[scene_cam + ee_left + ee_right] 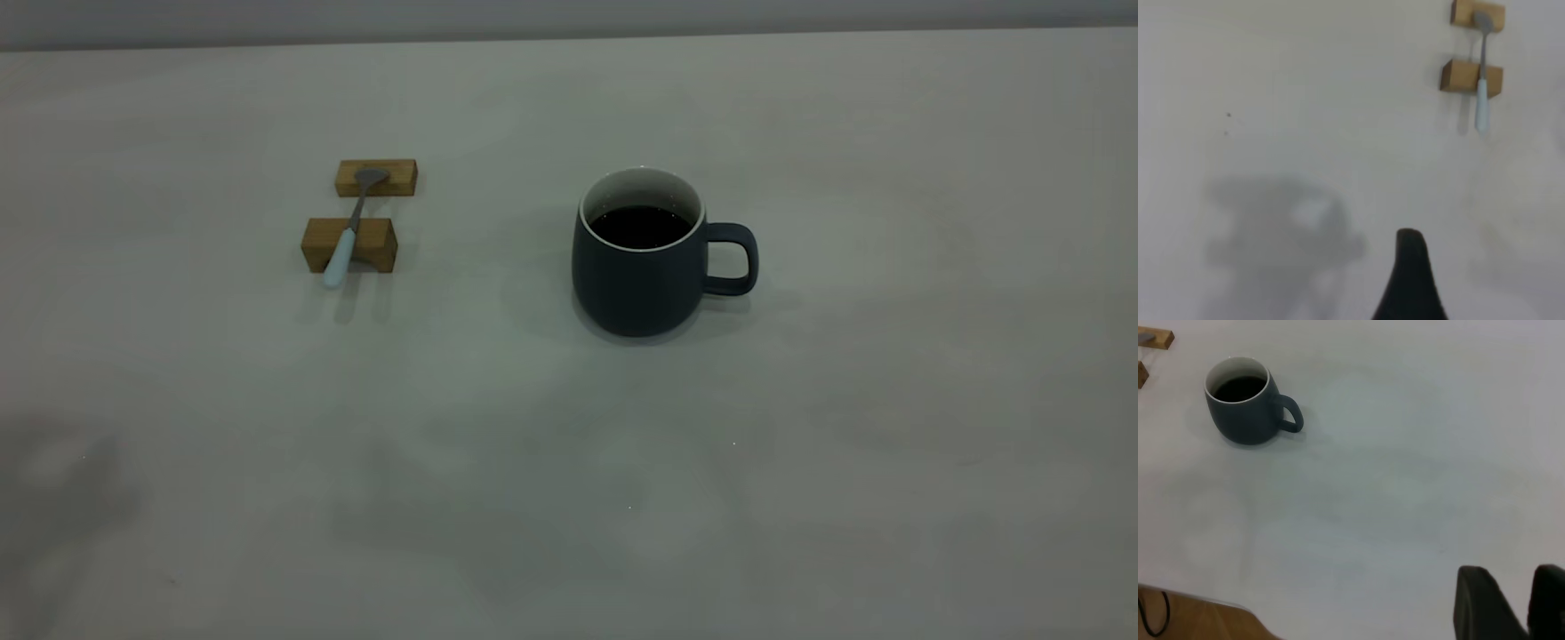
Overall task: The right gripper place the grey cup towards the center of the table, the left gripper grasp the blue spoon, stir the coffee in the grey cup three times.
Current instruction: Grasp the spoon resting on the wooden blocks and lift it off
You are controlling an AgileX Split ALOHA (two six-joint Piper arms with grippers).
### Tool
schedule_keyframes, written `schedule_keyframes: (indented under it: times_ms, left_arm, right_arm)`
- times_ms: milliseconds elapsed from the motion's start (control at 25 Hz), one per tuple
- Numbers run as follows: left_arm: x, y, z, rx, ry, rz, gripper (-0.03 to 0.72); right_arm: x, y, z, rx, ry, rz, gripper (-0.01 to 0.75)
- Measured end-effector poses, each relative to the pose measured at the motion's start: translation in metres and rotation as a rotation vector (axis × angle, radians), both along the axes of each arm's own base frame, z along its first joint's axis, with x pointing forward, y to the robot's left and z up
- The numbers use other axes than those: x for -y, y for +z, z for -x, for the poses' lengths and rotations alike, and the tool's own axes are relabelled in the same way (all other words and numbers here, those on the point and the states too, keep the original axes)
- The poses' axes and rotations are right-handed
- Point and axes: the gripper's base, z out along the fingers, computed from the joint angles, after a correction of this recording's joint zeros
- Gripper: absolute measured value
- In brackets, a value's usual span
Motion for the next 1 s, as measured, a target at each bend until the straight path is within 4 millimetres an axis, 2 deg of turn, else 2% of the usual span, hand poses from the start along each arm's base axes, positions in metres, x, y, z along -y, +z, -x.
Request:
schedule_keyframes:
  times_ms: [200,280,440,600,720,1000]
  left_arm:
    - [0.01,-0.036,-0.07,-0.183,-0.045,0.009,0.656]
    - [0.02,-0.054,-0.097,-0.236,-0.081,0.003,0.653]
    - [0.046,-0.089,-0.135,-0.307,-0.154,-0.01,0.65]
    - [0.073,-0.125,-0.158,-0.367,-0.218,-0.027,0.642]
    - [0.086,-0.151,-0.166,-0.398,-0.243,-0.035,0.637]
    - [0.093,-0.199,-0.175,-0.45,-0.25,-0.044,0.623]
  right_arm:
    - [0.0,0.0,0.0,0.0,0.0,0.001,0.209]
    - [0.0,0.0,0.0,0.0,0.0,0.001,0.209]
    - [0.0,0.0,0.0,0.0,0.0,0.001,0.209]
    - [0.0,0.0,0.0,0.0,0.0,0.001,0.209]
    - [0.0,0.0,0.0,0.0,0.0,0.001,0.209]
    - [0.0,0.0,0.0,0.001,0.0,0.0,0.21]
